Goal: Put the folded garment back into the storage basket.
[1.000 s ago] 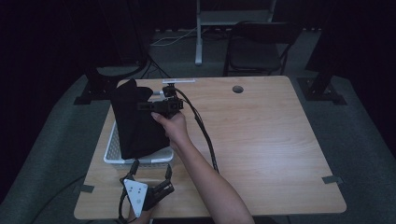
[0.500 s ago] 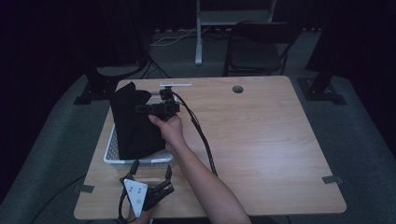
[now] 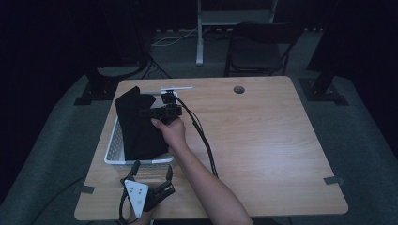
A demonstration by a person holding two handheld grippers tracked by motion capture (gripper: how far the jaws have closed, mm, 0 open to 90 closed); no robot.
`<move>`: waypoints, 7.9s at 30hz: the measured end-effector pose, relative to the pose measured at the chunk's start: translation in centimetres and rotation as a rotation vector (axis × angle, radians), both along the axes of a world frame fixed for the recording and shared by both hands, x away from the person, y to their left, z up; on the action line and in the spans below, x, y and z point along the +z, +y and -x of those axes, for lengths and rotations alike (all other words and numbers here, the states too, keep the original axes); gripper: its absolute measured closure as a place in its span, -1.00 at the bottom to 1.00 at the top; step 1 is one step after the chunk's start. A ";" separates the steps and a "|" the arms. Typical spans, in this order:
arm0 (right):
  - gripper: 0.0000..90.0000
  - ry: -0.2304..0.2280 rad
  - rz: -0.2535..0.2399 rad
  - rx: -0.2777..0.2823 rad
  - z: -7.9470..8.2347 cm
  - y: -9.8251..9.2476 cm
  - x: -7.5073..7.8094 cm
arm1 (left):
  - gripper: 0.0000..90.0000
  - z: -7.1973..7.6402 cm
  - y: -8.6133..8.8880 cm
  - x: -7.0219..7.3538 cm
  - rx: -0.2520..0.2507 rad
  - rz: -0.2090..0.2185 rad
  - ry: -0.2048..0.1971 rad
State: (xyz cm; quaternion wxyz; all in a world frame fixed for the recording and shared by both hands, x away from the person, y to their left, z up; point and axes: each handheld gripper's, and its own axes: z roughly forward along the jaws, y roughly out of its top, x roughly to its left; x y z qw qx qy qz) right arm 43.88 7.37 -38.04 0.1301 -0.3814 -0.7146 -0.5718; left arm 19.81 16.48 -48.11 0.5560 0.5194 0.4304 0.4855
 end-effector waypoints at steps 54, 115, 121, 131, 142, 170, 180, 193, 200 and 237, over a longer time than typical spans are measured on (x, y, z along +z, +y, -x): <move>-0.81 -0.169 0.588 0.060 1.3 2.9 -0.2 | -0.97 0.0 0.0 0.0 0.000 -0.002 0.003; -0.99 -0.397 0.397 0.189 5.2 0.4 1.1 | -0.97 0.0 0.0 0.0 0.000 -0.005 0.006; -0.99 -0.415 0.395 0.176 5.5 -0.1 1.5 | -0.97 0.0 0.0 0.0 0.000 -0.005 0.006; -0.99 -0.427 0.403 0.162 6.1 -1.3 2.2 | -0.97 -0.1 0.0 0.0 0.000 -0.005 0.007; -0.99 -0.424 0.412 0.134 6.8 -3.4 2.7 | -0.97 -0.1 0.0 0.0 0.001 -0.004 0.006; -0.99 -0.411 0.435 0.073 8.4 -7.7 2.9 | -0.97 0.0 0.0 0.0 0.001 -0.003 0.004; -0.99 -0.430 0.428 0.055 9.4 -9.3 3.3 | -0.97 0.0 0.0 0.0 0.001 -0.003 0.004; -0.99 -0.447 0.403 0.010 10.6 -11.9 3.5 | -0.97 0.0 0.0 0.0 0.002 -0.004 0.005; -0.99 -0.454 0.408 -0.032 11.0 -13.3 3.4 | -0.97 0.0 0.0 0.0 0.002 -0.004 0.005; -0.99 -0.438 0.410 -0.133 14.3 -20.9 2.8 | -0.97 0.0 0.0 0.0 0.001 -0.005 0.006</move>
